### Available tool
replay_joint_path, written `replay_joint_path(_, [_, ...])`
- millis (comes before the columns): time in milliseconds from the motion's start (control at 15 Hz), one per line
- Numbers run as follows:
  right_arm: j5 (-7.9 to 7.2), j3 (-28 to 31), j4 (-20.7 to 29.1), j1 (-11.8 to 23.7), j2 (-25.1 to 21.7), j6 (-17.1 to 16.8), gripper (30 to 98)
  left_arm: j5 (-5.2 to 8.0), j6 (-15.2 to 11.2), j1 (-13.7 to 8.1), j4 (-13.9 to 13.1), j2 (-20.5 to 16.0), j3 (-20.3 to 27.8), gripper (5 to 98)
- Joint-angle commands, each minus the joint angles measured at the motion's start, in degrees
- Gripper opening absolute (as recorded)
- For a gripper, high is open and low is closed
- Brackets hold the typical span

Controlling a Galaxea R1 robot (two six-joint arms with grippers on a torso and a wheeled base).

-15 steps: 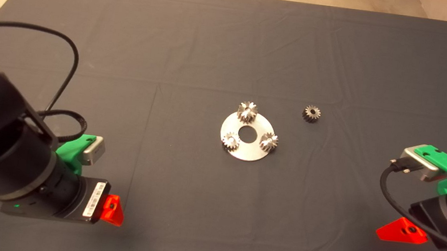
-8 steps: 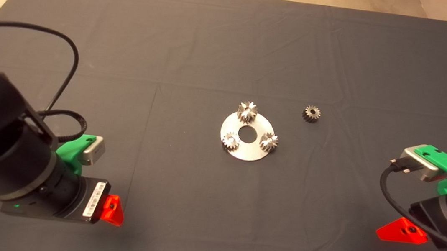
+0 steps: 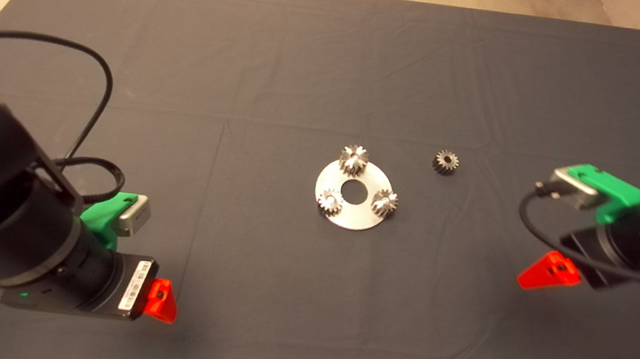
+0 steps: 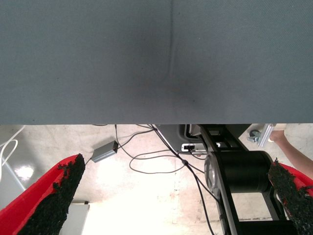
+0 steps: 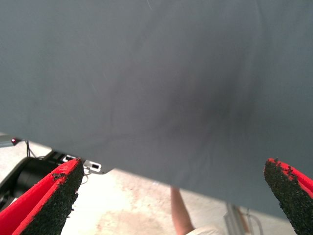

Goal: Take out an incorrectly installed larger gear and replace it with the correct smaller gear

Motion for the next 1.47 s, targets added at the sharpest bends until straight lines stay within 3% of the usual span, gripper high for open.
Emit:
replay_joint_path(0, [-6.91,-10.99,-0.91,1.01,11.56,-5.25,97.7,4.33,-0.62,-0.90,-0.76,-0.33,1.63,97.6])
replay_joint_path(333, [-6.91,-27.78,-1.55,0.57,20.99,-13.45,97.7,4.06,-0.36,-0.90,-0.76,-0.15,1.45,97.6])
replay_joint_path(733, [-6.91,-43.00,-1.55,-0.04,31.58,-21.54,97.7,4.06,-0.26,-0.90,-0.76,-0.15,1.54,97.6])
replay_joint_path(1000, [-6.91,-52.97,-1.57,-2.52,38.33,-27.01,97.7,3.98,-0.26,-0.90,-0.76,-0.15,1.54,97.6])
replay_joint_path(1200, [-6.91,-57.63,-1.64,-3.11,41.24,-29.75,97.7,3.98,-0.26,-0.90,-0.76,-0.24,1.54,97.6])
replay_joint_path(1400, [-6.91,-58.69,-2.62,-4.66,41.39,-30.26,97.7,4.06,-0.26,-0.90,-0.76,-0.15,1.54,97.6])
